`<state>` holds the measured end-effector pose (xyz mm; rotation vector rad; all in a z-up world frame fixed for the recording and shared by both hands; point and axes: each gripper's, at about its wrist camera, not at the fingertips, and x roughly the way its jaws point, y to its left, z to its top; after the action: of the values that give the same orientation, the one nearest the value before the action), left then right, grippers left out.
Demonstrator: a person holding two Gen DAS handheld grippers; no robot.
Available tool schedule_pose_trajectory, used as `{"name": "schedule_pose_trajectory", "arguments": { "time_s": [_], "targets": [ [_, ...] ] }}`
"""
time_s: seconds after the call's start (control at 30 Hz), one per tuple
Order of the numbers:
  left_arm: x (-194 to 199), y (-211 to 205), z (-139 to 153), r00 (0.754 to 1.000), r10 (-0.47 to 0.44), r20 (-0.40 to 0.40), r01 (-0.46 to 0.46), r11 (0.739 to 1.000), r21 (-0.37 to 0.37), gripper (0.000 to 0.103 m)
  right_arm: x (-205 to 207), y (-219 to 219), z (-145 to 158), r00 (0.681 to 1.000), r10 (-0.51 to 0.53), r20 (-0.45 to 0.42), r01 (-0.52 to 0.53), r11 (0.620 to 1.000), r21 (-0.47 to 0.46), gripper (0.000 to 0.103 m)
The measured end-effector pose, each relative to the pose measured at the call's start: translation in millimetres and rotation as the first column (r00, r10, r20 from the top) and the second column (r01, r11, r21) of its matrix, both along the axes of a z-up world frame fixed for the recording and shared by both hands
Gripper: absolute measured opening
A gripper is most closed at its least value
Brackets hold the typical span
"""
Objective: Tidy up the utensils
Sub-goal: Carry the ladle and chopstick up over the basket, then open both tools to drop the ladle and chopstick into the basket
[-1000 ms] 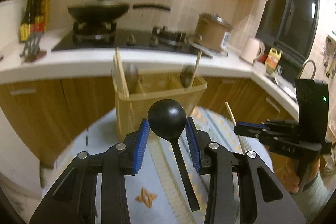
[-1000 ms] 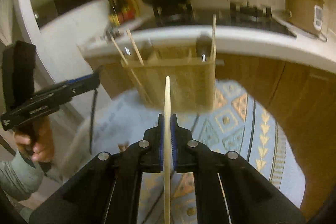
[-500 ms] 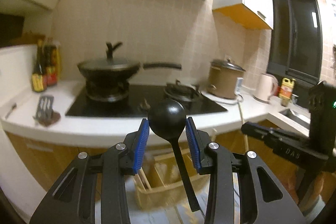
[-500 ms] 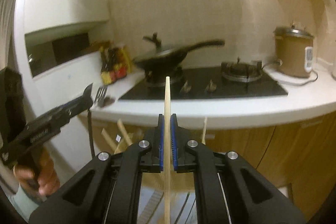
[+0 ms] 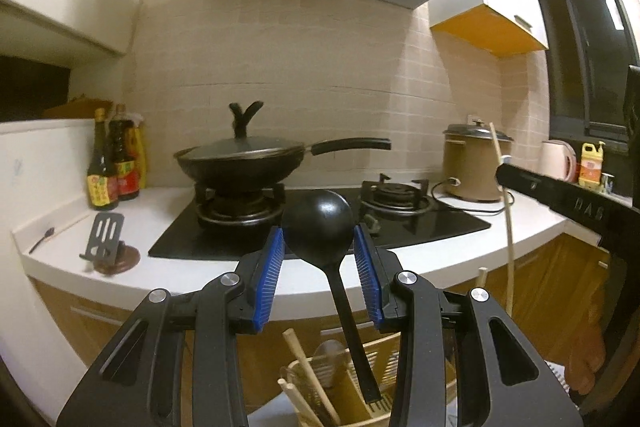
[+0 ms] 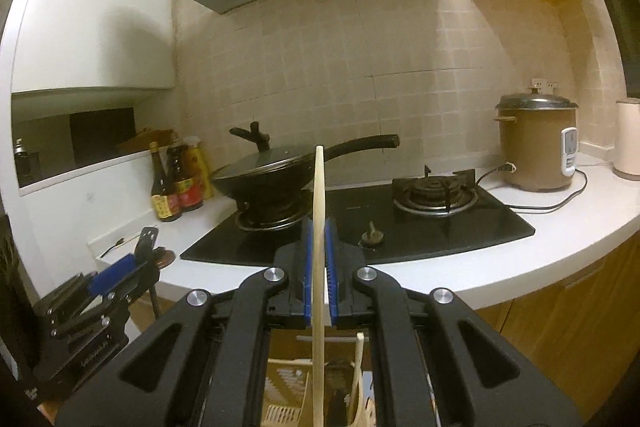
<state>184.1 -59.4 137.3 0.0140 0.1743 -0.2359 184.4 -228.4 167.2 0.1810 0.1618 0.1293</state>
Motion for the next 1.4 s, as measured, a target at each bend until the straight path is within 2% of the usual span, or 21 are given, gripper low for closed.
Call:
{"name": "schedule_pose_trajectory", "arguments": {
  "time_s": [0.3,0.6,0.8,1.1,1.23,1.4],
  "targets": [
    [9.2,7.1,-23.1,0.999,0.044,0.025,-0.044,0.999,-0.005,0.034,16.5,5.8,-21.8,0.998,-0.051,0.031,0.052,0.998,-0.027,0.004],
    [12.8,9.1,-46.7,0.998,0.046,0.036,-0.045,0.999,-0.021,0.034,16.5,17.2,-42.2,0.994,-0.090,0.062,0.095,0.992,-0.083,0.004],
    [10.4,4.4,-57.4,0.998,0.040,0.048,-0.040,0.999,-0.002,0.035,13.2,23.7,-51.5,0.992,-0.106,0.075,0.114,0.987,-0.115,0.005],
    [0.5,9.2,-61.1,0.999,0.015,0.036,-0.015,1.000,-0.002,0.037,-2.5,21.4,-60.3,0.998,-0.062,0.023,0.064,0.992,-0.106,0.005],
    [-8.2,14.5,-59.7,1.000,-0.010,0.019,0.010,1.000,-0.016,0.043,-13.7,18.1,-61.5,0.999,-0.045,-0.007,0.044,0.994,-0.099,0.006],
    [-23.8,20.1,-56.3,1.000,-0.013,0.022,0.013,1.000,-0.023,0.046,-32.0,7.7,-61.1,0.999,-0.025,-0.043,0.022,0.998,-0.065,0.007]
  ]
}}
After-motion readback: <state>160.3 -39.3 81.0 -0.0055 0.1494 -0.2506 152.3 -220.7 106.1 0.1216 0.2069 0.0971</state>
